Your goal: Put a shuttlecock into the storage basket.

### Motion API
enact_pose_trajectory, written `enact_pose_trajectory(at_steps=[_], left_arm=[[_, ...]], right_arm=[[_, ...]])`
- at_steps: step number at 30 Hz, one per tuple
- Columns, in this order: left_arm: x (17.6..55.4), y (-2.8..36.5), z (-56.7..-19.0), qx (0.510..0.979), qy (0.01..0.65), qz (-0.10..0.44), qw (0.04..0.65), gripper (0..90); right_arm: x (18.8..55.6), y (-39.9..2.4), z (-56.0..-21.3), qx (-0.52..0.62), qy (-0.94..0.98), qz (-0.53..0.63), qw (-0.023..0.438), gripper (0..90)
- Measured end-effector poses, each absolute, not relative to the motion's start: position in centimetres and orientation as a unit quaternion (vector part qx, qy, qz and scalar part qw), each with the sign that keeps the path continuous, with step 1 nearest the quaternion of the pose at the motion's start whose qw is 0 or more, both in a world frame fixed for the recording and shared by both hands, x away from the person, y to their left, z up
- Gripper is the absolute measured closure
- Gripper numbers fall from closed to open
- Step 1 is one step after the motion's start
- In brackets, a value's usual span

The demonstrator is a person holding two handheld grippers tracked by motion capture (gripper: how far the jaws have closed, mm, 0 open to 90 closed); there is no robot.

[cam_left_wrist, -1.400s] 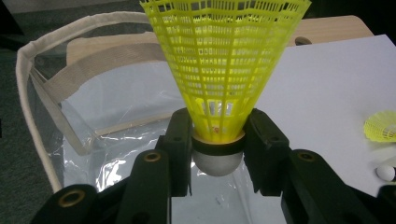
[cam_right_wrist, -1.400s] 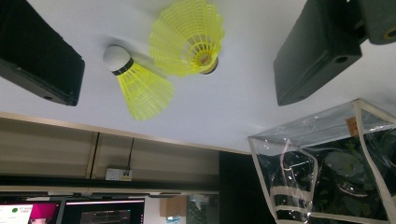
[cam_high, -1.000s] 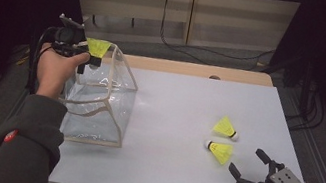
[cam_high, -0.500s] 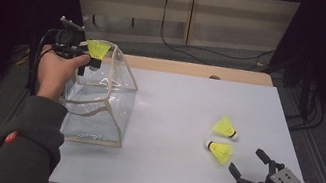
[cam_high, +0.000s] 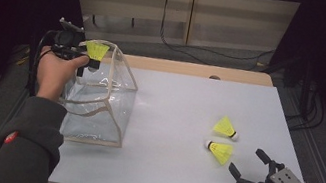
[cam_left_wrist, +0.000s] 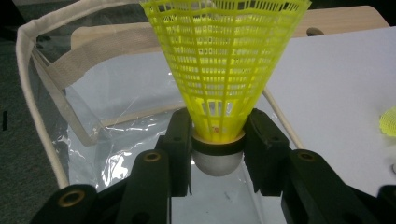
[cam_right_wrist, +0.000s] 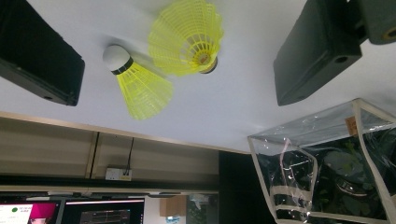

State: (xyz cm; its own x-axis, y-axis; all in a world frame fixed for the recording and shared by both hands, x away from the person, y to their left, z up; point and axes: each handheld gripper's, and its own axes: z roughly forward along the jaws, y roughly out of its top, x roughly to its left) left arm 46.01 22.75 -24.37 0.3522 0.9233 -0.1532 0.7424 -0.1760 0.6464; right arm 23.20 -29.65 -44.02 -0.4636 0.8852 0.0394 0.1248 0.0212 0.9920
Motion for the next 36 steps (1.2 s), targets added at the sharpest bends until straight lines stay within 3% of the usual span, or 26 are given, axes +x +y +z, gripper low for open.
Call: enact_pose_trajectory(at_steps=[36], left_arm=[[46.2,22.9,-26.4,0.761,0.557,0.123,0.309,62.8]], right_arm=[[23.2,-29.6,-44.0,0.398,0.635,0.575,0.33,1.8]])
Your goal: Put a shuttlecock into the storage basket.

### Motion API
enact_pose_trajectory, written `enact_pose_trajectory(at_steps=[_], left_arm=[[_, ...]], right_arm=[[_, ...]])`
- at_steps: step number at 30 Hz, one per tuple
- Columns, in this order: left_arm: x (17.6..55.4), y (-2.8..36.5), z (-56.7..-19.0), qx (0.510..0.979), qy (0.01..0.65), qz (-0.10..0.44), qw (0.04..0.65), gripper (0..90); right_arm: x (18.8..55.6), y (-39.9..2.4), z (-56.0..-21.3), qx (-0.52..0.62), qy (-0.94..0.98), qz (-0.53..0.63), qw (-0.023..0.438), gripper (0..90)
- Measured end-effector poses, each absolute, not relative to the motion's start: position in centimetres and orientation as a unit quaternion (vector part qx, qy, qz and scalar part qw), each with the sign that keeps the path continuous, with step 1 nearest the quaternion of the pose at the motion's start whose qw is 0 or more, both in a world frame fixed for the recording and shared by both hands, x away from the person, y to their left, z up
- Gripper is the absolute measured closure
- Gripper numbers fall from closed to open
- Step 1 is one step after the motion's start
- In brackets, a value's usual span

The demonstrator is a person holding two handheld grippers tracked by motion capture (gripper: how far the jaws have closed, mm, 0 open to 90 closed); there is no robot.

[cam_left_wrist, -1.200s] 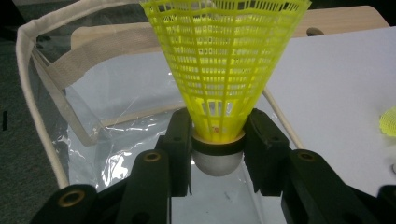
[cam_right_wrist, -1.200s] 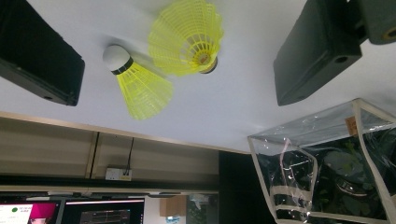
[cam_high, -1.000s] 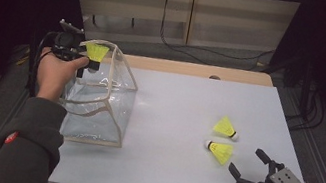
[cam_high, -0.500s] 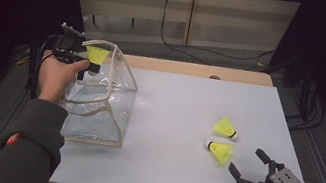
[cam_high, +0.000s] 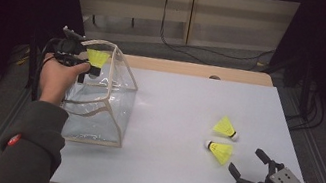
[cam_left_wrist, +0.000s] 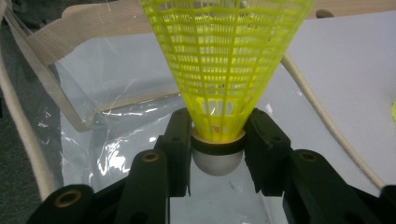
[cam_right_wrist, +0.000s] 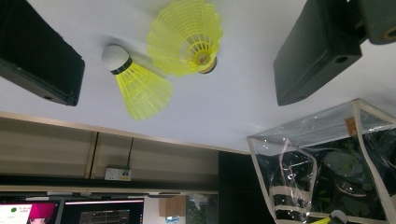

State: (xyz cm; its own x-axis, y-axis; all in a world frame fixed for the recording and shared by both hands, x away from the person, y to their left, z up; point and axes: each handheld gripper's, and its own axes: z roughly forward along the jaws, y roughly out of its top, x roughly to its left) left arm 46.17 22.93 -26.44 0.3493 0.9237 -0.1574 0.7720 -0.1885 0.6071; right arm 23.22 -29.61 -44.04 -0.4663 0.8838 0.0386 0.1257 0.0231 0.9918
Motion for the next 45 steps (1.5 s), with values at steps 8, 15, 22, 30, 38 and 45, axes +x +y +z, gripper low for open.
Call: enact_pose_trajectory(at_steps=[8,15,22,30,38,45], left_arm=[[46.1,22.9,-26.3,0.755,0.562,0.128,0.312,54.0],[46.0,22.9,-26.2,0.756,0.561,0.131,0.311,42.7],[45.9,22.8,-25.8,0.749,0.561,0.14,0.323,28.1],[45.7,22.8,-25.1,0.753,0.553,0.137,0.328,24.4],[45.4,22.2,-24.1,0.765,0.538,0.128,0.332,21.7],[45.2,21.7,-22.9,0.766,0.531,0.128,0.338,20.2]], right_arm=[[23.2,-29.6,-44.0,0.398,0.635,0.575,0.33,1.9],[23.2,-29.6,-44.0,0.397,0.634,0.575,0.331,1.9],[23.2,-29.6,-44.0,0.397,0.634,0.575,0.331,1.9],[23.2,-29.6,-44.0,0.398,0.634,0.575,0.331,1.9],[23.2,-29.6,-44.0,0.398,0.634,0.574,0.332,1.9],[23.2,-29.6,-44.0,0.397,0.634,0.574,0.332,1.9]])
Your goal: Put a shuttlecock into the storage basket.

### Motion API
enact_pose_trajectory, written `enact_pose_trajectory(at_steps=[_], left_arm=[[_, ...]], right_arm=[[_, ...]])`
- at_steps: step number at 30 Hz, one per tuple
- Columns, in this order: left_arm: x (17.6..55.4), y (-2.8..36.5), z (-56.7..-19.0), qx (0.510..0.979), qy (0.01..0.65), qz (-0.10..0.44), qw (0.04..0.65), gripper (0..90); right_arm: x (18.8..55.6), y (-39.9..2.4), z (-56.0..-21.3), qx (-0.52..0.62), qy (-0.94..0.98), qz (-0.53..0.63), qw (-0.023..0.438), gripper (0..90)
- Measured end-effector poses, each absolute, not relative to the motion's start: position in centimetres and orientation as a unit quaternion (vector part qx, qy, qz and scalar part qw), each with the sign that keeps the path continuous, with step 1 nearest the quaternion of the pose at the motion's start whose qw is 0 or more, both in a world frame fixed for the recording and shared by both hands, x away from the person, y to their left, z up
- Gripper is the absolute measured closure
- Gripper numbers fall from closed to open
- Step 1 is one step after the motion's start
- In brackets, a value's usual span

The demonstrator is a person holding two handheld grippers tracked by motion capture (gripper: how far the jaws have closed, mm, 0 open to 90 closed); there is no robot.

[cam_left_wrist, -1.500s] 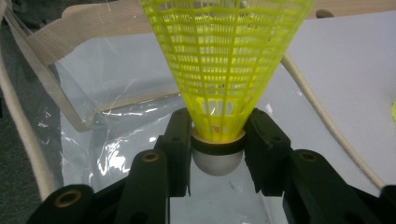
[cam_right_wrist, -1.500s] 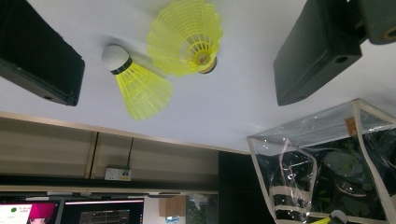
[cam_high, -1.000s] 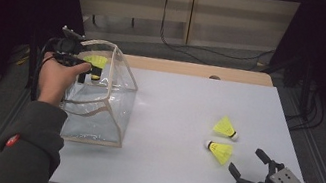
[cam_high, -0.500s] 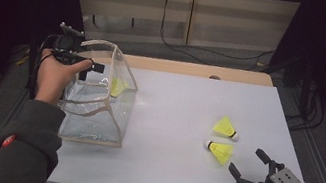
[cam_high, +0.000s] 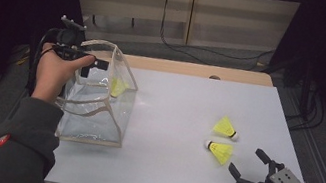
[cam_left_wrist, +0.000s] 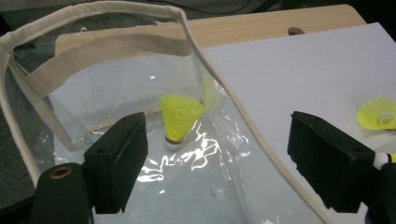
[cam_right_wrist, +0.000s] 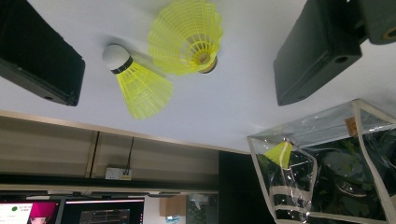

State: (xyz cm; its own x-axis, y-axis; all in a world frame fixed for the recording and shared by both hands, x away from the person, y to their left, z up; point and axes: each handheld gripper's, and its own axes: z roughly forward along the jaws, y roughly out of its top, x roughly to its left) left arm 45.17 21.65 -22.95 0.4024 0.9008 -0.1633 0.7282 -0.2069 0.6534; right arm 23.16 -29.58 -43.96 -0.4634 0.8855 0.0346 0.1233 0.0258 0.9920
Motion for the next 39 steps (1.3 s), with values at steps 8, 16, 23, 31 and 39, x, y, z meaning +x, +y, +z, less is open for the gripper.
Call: enact_pose_trajectory(at_steps=[8,16,23,31,39], left_arm=[[45.0,21.0,-22.5,0.772,0.525,0.125,0.337,19.5],[44.8,19.5,-22.4,0.778,0.506,0.11,0.355,18.5],[44.5,18.2,-22.3,0.787,0.487,0.099,0.365,17.9],[44.2,16.5,-22.4,0.802,0.463,0.088,0.368,17.4],[44.0,15.0,-22.7,0.81,0.446,0.08,0.372,17.2]], right_arm=[[23.1,-29.5,-43.9,0.398,0.634,0.574,0.332,1.9],[23.1,-29.6,-43.9,0.398,0.634,0.574,0.332,1.9],[23.2,-29.6,-43.9,0.397,0.634,0.574,0.333,1.9],[23.2,-29.6,-43.9,0.398,0.634,0.574,0.332,1.9],[23.2,-29.6,-43.9,0.397,0.633,0.574,0.334,1.9]])
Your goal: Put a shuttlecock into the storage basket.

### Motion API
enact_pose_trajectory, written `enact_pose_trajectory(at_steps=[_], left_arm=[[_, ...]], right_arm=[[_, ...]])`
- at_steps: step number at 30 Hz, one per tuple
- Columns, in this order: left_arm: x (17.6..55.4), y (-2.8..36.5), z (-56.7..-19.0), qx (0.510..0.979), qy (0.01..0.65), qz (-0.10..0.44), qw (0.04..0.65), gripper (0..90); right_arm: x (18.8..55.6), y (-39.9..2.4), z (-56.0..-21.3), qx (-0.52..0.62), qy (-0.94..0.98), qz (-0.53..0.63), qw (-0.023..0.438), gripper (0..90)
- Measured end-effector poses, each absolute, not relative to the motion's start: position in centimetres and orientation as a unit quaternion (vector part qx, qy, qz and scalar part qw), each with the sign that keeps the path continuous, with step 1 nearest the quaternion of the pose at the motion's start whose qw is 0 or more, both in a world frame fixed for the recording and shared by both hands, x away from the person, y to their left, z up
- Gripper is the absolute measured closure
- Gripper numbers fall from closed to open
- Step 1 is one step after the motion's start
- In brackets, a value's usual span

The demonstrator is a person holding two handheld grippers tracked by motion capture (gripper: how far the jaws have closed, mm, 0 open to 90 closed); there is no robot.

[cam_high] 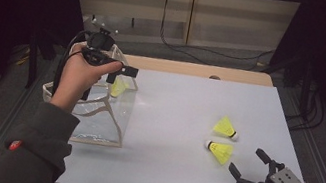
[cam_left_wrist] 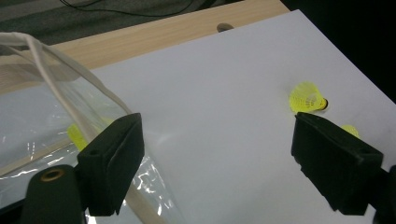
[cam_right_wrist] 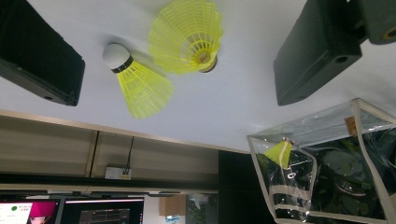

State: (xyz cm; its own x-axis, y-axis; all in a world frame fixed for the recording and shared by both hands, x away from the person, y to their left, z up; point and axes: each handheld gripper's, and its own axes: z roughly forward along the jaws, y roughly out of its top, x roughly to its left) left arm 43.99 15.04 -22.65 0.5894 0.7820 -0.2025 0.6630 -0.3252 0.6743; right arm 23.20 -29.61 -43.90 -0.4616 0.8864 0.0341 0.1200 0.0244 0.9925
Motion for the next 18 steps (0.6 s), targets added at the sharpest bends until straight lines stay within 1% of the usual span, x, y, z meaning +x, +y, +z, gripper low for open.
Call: enact_pose_trajectory(at_steps=[18], left_arm=[[43.5,12.6,-23.5,0.82,0.422,0.064,0.381,16.5]], right_arm=[[23.3,-29.5,-43.8,0.394,0.636,0.574,0.334,1.8]])
